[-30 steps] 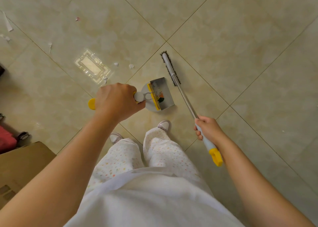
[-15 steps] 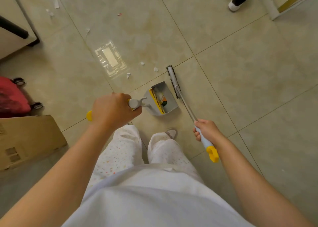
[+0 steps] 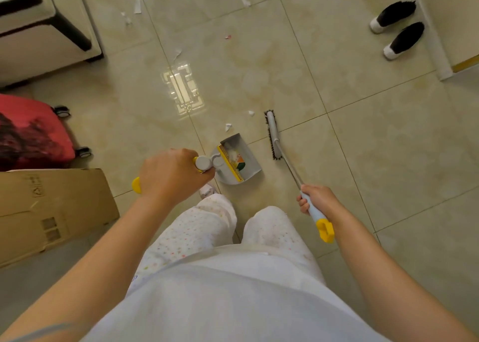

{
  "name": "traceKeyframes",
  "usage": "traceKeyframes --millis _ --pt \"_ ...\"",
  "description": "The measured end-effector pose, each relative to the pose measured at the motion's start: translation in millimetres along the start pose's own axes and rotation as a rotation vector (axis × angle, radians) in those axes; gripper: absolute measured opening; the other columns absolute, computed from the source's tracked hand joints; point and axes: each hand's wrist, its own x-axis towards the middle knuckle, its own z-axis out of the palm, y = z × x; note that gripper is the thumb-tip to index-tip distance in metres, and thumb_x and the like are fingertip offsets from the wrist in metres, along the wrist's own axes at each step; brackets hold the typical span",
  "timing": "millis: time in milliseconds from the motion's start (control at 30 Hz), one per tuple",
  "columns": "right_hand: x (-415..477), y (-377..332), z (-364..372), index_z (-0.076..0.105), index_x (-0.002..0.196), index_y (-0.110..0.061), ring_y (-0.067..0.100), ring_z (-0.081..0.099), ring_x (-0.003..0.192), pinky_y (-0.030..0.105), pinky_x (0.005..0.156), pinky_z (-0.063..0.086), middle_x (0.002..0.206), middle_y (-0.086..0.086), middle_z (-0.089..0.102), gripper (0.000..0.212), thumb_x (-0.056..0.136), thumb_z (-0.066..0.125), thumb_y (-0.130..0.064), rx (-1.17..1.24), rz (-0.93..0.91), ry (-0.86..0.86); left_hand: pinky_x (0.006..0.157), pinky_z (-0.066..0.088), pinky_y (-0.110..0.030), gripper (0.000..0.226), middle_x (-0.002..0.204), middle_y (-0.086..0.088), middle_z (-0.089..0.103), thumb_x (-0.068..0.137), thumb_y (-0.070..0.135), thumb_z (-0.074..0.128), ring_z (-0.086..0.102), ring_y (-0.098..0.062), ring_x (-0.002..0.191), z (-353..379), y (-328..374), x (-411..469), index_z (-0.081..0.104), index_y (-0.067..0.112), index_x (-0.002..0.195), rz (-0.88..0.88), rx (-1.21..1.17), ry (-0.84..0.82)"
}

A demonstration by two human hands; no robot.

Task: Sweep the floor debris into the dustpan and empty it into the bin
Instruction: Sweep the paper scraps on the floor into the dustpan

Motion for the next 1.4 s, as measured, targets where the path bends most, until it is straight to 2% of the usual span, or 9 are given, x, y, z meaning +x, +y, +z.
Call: traceKeyframes --millis 200,433,567,700,833,933,1167,1300,1400 --pt "4 -25 54 0.045 0.074 -0.003 0.015 0.034 0.044 0.014 0.031 0.032 0.066 0.010 0.041 0.024 0.098 0.042 -0.007 -0.025 -0.051 0.069 0.045 0.026 -0.019 0.050 0.051 -0.001 0.054 0.079 0.057 0.059 0.055 -0.026 0.051 -10 -51 21 0.059 0.011 0.060 -0.046 -0.015 0.002" --pt "23 -54 80 0.041 0.066 -0.007 0.015 0.034 0.045 0.013 0.033 0.031 0.063 0.008 0.038 0.030 0.096 0.041 -0.004 -0.122 -0.114 0.150 0.045 0.023 -0.018 0.049 0.051 -0.003 0.054 0.080 0.056 0.057 0.053 -0.028 0.050 -18 -71 37 0.059 0.012 0.059 -0.087 0.011 0.017" --pt "38 -82 89 0.039 0.066 -0.006 0.016 0.032 0.051 0.011 0.034 0.031 0.064 0.008 0.037 0.030 0.096 0.040 -0.003 -0.166 -0.114 0.137 0.045 0.024 -0.018 0.048 0.049 -0.003 0.053 0.080 0.052 0.060 0.053 -0.027 0.048 -22 -77 52 0.056 0.010 0.056 -0.148 0.004 0.023" --pt "51 -104 97 0.041 0.070 -0.005 0.016 0.032 0.051 0.012 0.033 0.031 0.065 0.008 0.037 0.027 0.096 0.040 -0.003 -0.211 -0.073 0.111 0.044 0.025 -0.019 0.049 0.050 0.000 0.053 0.079 0.058 0.058 0.053 -0.026 0.049 -27 -78 70 0.059 0.013 0.059 -0.189 -0.017 0.014" --pt "58 -115 111 0.042 0.076 -0.004 0.016 0.032 0.047 0.013 0.032 0.032 0.066 0.009 0.037 0.021 0.096 0.039 -0.004 -0.230 -0.022 0.045 0.045 0.023 -0.019 0.050 0.050 -0.002 0.052 0.079 0.057 0.059 0.053 -0.027 0.049 -32 -78 83 0.058 0.012 0.057 -0.192 -0.013 0.021" --pt "56 -119 123 0.039 0.072 -0.007 0.010 0.035 0.031 0.012 0.032 0.031 0.066 0.009 0.038 0.025 0.098 0.039 -0.007 -0.194 0.037 -0.051 0.044 0.025 -0.019 0.051 0.047 -0.003 0.051 0.079 0.055 0.061 0.050 -0.027 0.045 -34 -76 85 0.055 0.011 0.053 -0.180 -0.017 0.023" --pt "30 -140 128 0.045 0.085 -0.005 0.007 0.041 0.033 0.013 0.031 0.033 0.072 0.011 0.044 0.018 0.100 0.039 -0.013 -0.113 0.164 -0.322 0.043 0.022 -0.018 0.049 0.044 -0.003 0.048 0.079 0.050 0.065 0.043 -0.024 0.041 -40 -76 85 0.054 0.012 0.051 -0.183 -0.008 0.018" --pt "16 -142 133 0.048 0.090 -0.005 0.008 0.042 0.034 0.014 0.032 0.034 0.072 0.012 0.046 0.014 0.099 0.041 -0.013 -0.180 0.127 -0.341 0.042 0.022 -0.018 0.048 0.044 -0.001 0.049 0.079 0.051 0.064 0.045 -0.025 0.043 -42 -82 80 0.053 0.013 0.051 -0.218 -0.013 0.010" --pt "9 -141 141 0.051 0.090 -0.006 0.008 0.041 0.033 0.014 0.033 0.035 0.070 0.012 0.046 0.012 0.098 0.043 -0.011 -0.246 0.050 -0.299 0.042 0.023 -0.019 0.045 0.048 -0.001 0.051 0.078 0.055 0.063 0.048 -0.025 0.048 -46 -87 76 0.059 0.015 0.057 -0.276 -0.048 0.029"
